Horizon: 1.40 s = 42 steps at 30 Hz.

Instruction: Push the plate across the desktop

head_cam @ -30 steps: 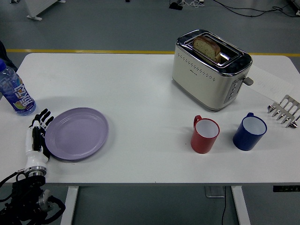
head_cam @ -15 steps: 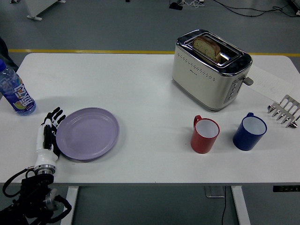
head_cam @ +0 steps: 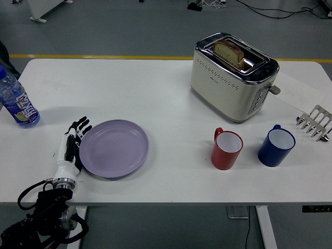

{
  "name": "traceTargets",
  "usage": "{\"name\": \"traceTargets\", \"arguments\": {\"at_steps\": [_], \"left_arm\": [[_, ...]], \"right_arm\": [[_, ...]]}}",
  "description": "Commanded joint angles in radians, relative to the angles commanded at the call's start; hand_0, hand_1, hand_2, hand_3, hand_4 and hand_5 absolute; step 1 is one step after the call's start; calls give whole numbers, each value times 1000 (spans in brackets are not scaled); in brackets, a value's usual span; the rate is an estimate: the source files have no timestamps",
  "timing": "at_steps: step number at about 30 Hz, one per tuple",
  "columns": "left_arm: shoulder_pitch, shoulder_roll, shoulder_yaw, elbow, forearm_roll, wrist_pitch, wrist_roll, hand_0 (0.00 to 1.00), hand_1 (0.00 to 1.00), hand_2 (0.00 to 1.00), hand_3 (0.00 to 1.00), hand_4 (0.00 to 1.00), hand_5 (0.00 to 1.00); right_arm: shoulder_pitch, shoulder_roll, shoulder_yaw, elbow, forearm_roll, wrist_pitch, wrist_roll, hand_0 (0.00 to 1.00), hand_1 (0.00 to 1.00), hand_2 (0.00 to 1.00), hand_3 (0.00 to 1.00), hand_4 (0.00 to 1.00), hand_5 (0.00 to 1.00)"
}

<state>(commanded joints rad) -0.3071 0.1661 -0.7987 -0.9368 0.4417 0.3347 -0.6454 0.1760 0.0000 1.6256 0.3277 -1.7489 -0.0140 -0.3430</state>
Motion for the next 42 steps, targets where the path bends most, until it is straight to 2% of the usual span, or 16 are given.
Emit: {"name": "traceTargets", "arguments": {"at_steps": [13, 30, 42], "left_arm": [[-53, -7, 109, 8, -50, 2, 0, 767, 801, 849, 774, 433, 998], [-127, -12, 285, 14, -120, 1, 0, 768, 801, 849, 773, 430, 998], [-144, -21, 332, 14, -127, -4, 0, 766, 801, 849, 773, 429, 998]], "right_arm": [[9, 0, 3, 0, -9, 4, 2, 578, 537, 613, 616, 134, 633], [12, 0, 9, 0, -20, 8, 4, 577, 537, 613, 617, 135, 636], [4, 0, 13, 1, -29, 12, 2, 579, 537, 613, 618, 137, 637]]}}
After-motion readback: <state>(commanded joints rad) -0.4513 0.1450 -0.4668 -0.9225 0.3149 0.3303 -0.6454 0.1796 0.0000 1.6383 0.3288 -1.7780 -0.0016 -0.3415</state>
